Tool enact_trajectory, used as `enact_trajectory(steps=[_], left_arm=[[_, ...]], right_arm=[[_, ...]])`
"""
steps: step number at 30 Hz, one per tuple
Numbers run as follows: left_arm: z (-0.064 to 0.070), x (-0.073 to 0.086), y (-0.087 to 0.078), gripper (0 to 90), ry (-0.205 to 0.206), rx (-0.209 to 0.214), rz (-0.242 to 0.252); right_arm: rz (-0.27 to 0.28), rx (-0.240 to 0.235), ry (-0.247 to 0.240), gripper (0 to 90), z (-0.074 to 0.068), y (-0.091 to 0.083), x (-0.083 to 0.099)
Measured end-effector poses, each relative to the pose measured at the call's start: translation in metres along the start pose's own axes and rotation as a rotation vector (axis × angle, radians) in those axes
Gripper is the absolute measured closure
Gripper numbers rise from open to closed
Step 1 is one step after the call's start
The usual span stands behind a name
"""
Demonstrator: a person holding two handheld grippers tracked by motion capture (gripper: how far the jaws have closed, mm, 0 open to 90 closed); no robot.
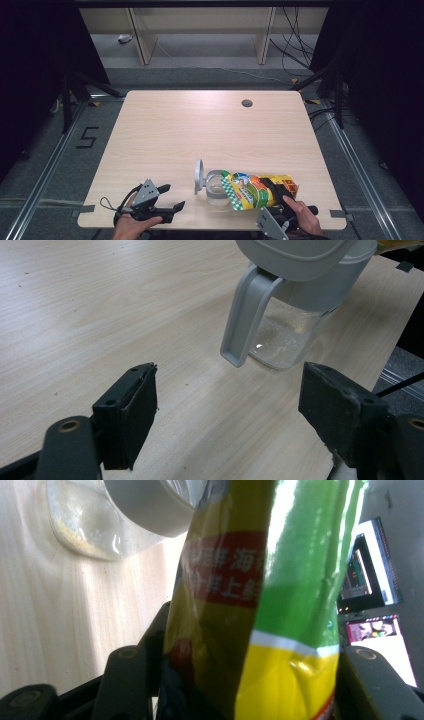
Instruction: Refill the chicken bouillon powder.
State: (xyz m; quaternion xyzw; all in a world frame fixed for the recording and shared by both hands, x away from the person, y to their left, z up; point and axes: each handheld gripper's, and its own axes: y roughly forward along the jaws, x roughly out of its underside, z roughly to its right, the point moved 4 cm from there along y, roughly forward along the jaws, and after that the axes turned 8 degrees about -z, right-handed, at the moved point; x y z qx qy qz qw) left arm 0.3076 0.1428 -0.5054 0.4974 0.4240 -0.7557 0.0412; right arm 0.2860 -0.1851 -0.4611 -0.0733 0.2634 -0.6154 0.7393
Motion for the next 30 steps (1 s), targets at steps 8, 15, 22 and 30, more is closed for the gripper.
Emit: enact_trajectory(steps=[8, 15, 22, 30], left_arm=[[-0.002, 0.000, -0.001, 22.8, 0.023, -0.003, -0.009], [0.000, 0.001, 0.000, 22.8, 0.010, 0.005, -0.007], [-0.002, 0.000, 0.000, 22.3, 0.039, 0.002, -0.005], [-0.001, 0.000, 0.000, 22.0, 0.046, 0.003, 0.002]], right_arm=[[-0.014, 0.034, -0.159, 46.8, 0.010, -0.001, -0.007], [-0.035, 0.031, -0.208, 46.8, 0.011, -0.002, -0.007], [-0.038, 0.037, -0.296, 46.9, 0.017, -0.003, -0.009], [-0.043, 0.042, -0.358, 49.0, 0.021, -0.003, -0.013]])
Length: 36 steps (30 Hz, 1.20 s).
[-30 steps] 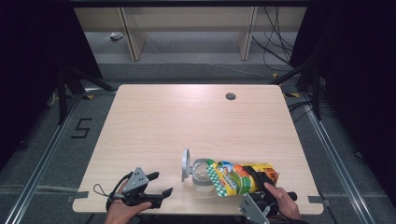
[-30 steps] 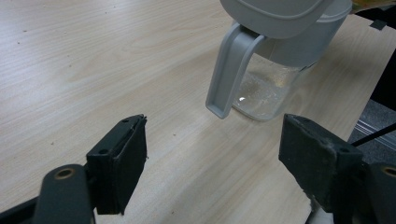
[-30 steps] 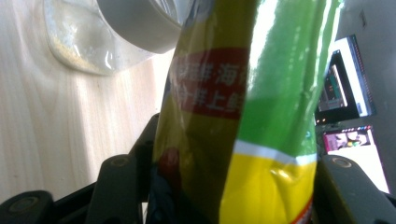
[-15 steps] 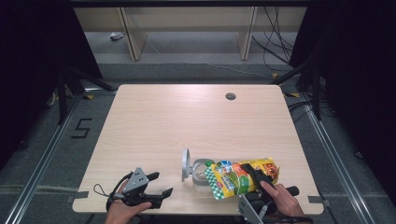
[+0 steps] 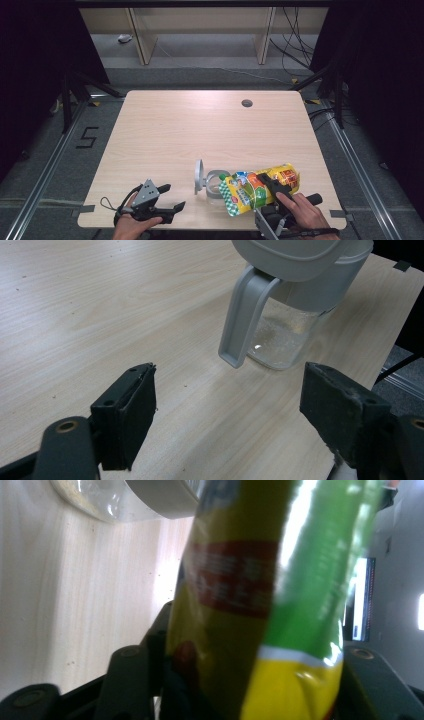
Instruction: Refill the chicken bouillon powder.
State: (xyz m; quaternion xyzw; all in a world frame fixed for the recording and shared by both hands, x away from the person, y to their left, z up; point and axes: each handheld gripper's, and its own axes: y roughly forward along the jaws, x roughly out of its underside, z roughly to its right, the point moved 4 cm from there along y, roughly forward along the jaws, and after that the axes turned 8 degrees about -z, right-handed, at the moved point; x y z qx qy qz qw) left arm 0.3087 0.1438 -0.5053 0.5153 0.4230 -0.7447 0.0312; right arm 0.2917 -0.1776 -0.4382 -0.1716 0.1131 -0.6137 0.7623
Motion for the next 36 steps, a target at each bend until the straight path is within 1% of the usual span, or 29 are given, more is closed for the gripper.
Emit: enact_trajectory(steps=[1, 3, 4, 5, 6, 7, 8, 10, 12, 13, 15, 16, 17, 18, 19, 20, 21, 22, 23, 24, 25, 28, 29, 30, 31, 33, 34, 35, 36], left_arm=[[0.000, 0.000, -0.001, 22.0, 0.000, -0.005, -0.003], [0.001, 0.000, 0.000, 22.0, -0.009, -0.003, 0.006], [0.000, 0.000, -0.001, 22.0, 0.001, -0.010, -0.006], [-0.002, 0.000, -0.002, 22.0, 0.017, -0.017, -0.019], [-0.002, 0.000, -0.002, 22.0, 0.016, -0.017, -0.019], [0.000, 0.000, -0.001, 22.0, 0.001, -0.010, -0.007], [0.000, 0.000, -0.001, 22.0, 0.000, -0.005, -0.005], [0.000, 0.000, -0.001, 22.0, 0.000, -0.008, -0.006], [0.000, 0.000, -0.001, 22.0, 0.000, -0.008, -0.005], [0.000, 0.000, -0.001, 22.0, 0.000, -0.005, -0.003], [0.000, 0.000, -0.001, 22.0, 0.001, -0.009, -0.004], [0.000, 0.000, -0.001, 22.0, -0.004, -0.007, 0.000], [-0.002, 0.000, -0.002, 22.0, 0.018, -0.019, -0.020], [-0.002, 0.000, -0.002, 22.0, 0.014, -0.017, -0.019], [-0.002, 0.000, -0.002, 22.0, 0.018, -0.019, -0.019], [-0.002, 0.000, -0.002, 22.0, 0.017, -0.018, -0.019], [-0.002, 0.000, -0.002, 22.0, 0.017, -0.018, -0.018], [-0.002, 0.000, -0.001, 22.1, 0.015, -0.012, -0.013], [0.000, 0.000, -0.001, 22.1, -0.008, -0.007, -0.003], [0.000, 0.001, -0.001, 22.1, -0.014, -0.008, -0.006], [-0.001, 0.001, -0.001, 22.1, -0.007, -0.013, -0.015], [-0.001, 0.001, -0.001, 22.0, -0.007, -0.018, -0.017], [0.001, 0.000, 0.000, 22.1, -0.021, -0.005, -0.003], [0.000, 0.000, -0.001, 22.0, -0.005, -0.008, -0.004], [0.000, 0.000, 0.000, 22.1, 0.002, -0.001, 0.000], [0.000, 0.000, 0.000, 22.1, 0.002, -0.002, -0.001], [0.000, 0.000, 0.000, 22.1, 0.001, -0.002, -0.001], [0.000, 0.000, 0.000, 22.1, 0.002, -0.001, 0.000], [0.000, 0.000, 0.000, 22.1, 0.001, -0.003, -0.002]], right_arm=[[-0.003, 0.001, -0.014, 49.6, 0.001, 0.000, 0.000], [-0.002, -0.016, -0.014, 49.8, 0.001, 0.000, 0.000], [-0.016, -0.025, 0.013, 49.9, -0.002, 0.000, 0.000], [-0.016, -0.018, -0.035, 49.9, 0.000, 0.001, -0.001], [-0.014, -0.003, -0.050, 49.9, 0.001, 0.001, -0.002], [-0.016, -0.007, -0.060, 49.9, 0.001, 0.001, -0.002], [-0.019, -0.006, -0.061, 49.9, 0.001, 0.001, -0.001], [-0.015, 0.008, -0.094, 50.0, 0.003, 0.001, -0.002], [-0.039, -0.005, -0.084, 50.0, -0.001, 0.001, -0.001], [-0.038, 0.013, -0.136, 50.0, 0.003, 0.001, -0.002], [-0.042, 0.014, -0.142, 50.0, 0.003, 0.002, -0.003], [-0.047, 0.008, -0.127, 50.0, 0.001, 0.002, -0.002], [-0.054, 0.011, -0.144, 50.0, 0.002, 0.001, -0.003], [-0.046, 0.023, -0.175, 50.0, 0.005, 0.002, -0.004], [-0.061, 0.016, -0.148, 50.1, 0.002, 0.001, -0.003], [-0.048, 0.025, -0.172, 50.0, 0.004, 0.002, -0.005], [-0.029, 0.039, -0.233, 50.1, 0.008, 0.003, -0.005], [-0.033, 0.038, -0.233, 50.1, 0.009, 0.003, -0.005], [-0.046, 0.032, -0.223, 50.1, 0.008, 0.002, -0.004], [-0.040, 0.037, -0.248, 50.1, 0.010, 0.003, -0.005], [-0.043, 0.036, -0.233, 50.1, 0.009, 0.003, -0.005], [-0.069, 0.036, -0.234, 50.1, 0.008, 0.002, -0.003], [-0.062, 0.046, -0.242, 50.1, 0.007, 0.003, -0.002], [-0.062, 0.047, -0.263, 50.1, 0.008, 0.003, -0.002], [-0.068, 0.049, -0.263, 50.1, 0.008, 0.003, -0.002], [-0.072, 0.049, -0.295, 50.2, 0.009, 0.003, -0.003], [-0.065, 0.064, -0.300, 50.1, 0.010, 0.003, -0.004], [-0.059, 0.060, -0.337, 50.2, 0.011, 0.004, -0.005], [-0.082, 0.051, -0.317, 50.2, 0.009, 0.003, -0.004]])
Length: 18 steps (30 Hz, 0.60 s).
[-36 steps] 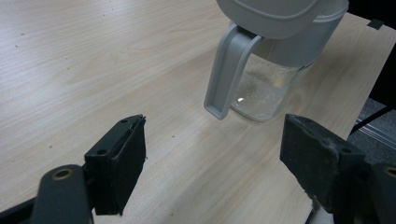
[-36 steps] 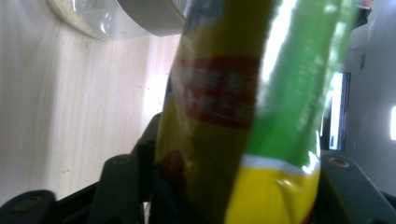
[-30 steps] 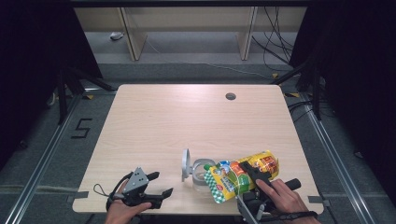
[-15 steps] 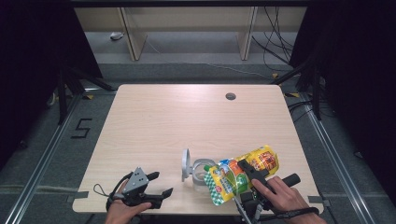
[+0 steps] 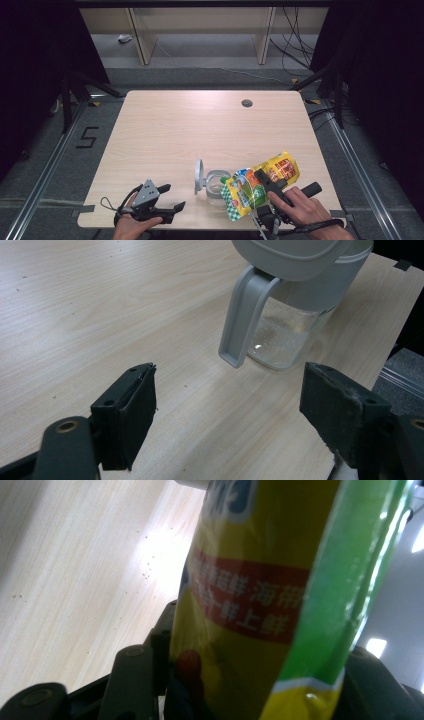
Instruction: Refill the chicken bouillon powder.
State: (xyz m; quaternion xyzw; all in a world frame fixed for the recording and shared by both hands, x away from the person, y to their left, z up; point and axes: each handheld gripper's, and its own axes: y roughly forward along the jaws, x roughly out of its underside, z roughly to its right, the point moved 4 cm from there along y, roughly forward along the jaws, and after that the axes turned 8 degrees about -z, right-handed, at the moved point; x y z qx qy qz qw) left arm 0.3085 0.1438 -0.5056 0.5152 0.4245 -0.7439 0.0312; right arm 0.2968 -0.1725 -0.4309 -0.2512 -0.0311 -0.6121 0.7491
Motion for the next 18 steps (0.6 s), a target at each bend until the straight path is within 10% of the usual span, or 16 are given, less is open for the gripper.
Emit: enact_trajectory(steps=[18], left_arm=[[-0.0007, 0.0011, -0.0019, 22.1, 0.006, -0.014, -0.013]], right_arm=[[-0.023, 0.034, -0.078, 52.1, 0.0061, 0.0009, -0.0005]])
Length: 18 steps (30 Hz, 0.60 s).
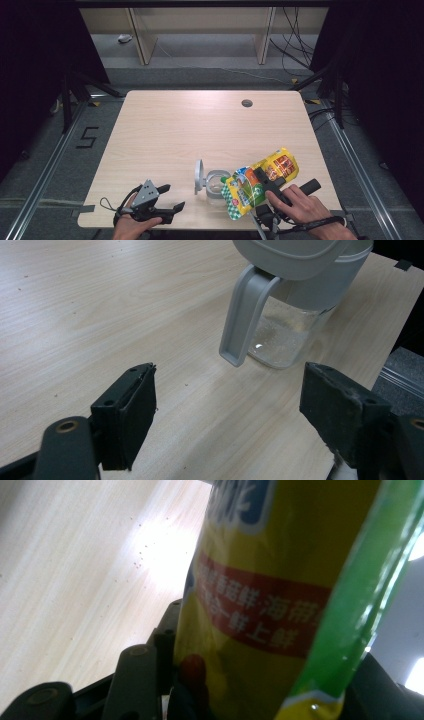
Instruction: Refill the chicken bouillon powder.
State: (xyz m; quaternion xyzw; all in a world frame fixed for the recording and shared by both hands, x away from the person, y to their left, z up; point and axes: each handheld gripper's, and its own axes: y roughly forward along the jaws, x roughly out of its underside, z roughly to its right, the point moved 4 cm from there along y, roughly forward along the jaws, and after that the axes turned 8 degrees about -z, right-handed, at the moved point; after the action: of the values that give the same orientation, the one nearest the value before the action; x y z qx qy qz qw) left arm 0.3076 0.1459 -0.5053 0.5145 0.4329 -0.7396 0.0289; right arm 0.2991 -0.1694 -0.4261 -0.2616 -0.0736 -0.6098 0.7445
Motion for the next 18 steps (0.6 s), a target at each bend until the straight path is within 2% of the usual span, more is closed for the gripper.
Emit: enact_trajectory(steps=[4, 5, 9, 10, 11, 12, 13, 15, 17, 18], left_arm=[[-0.0007, 0.0005, -0.0006, 22.1, 0.005, -0.005, -0.008], [0.0008, -0.0001, 0.0006, 22.1, -0.007, 0.014, 0.013], [0.0003, 0.0002, 0.0004, 22.1, -0.008, 0.010, 0.009], [0.0005, 0.0002, 0.0005, 22.1, -0.010, 0.010, 0.010], [0.0005, 0.0001, 0.0005, 22.1, -0.009, 0.009, 0.012], [0.0006, 0.0001, 0.0005, 22.1, -0.009, 0.011, 0.011], [0.0005, 0.0001, 0.0005, 22.1, -0.008, 0.010, 0.010], [-0.0007, 0.0007, -0.0008, 22.1, 0.005, -0.006, -0.011], [0.0004, 0.0003, 0.0002, 22.1, -0.004, 0.001, 0.002], [0.0006, 0.0003, 0.0003, 22.1, -0.005, 0.003, 0.002]], right_arm=[[-0.013, 0.006, -0.006, 52.2, 0.0018, -0.0011, 0.0005], [-0.013, 0.008, -0.017, 52.2, 0.0025, -0.0011, 0.0002], [-0.013, 0.015, -0.052, 52.2, 0.0049, -0.0010, -0.0003], [-0.006, 0.028, -0.092, 52.2, 0.0075, 0.0000, 0.0001], [-0.006, 0.031, -0.102, 52.2, 0.0080, 0.0004, 0.0003], [-0.009, 0.032, -0.108, 52.2, 0.0080, 0.0006, 0.0005], [-0.018, 0.023, -0.074, 52.2, 0.0055, 0.0001, 0.0002], [-0.021, 0.023, -0.092, 52.2, 0.0063, 0.0002, 0.0004], [-0.023, 0.024, -0.099, 52.2, 0.0062, -0.0002, 0.0001], [-0.018, 0.010, -0.136, 52.3, 0.0081, 0.0007, -0.0005]])
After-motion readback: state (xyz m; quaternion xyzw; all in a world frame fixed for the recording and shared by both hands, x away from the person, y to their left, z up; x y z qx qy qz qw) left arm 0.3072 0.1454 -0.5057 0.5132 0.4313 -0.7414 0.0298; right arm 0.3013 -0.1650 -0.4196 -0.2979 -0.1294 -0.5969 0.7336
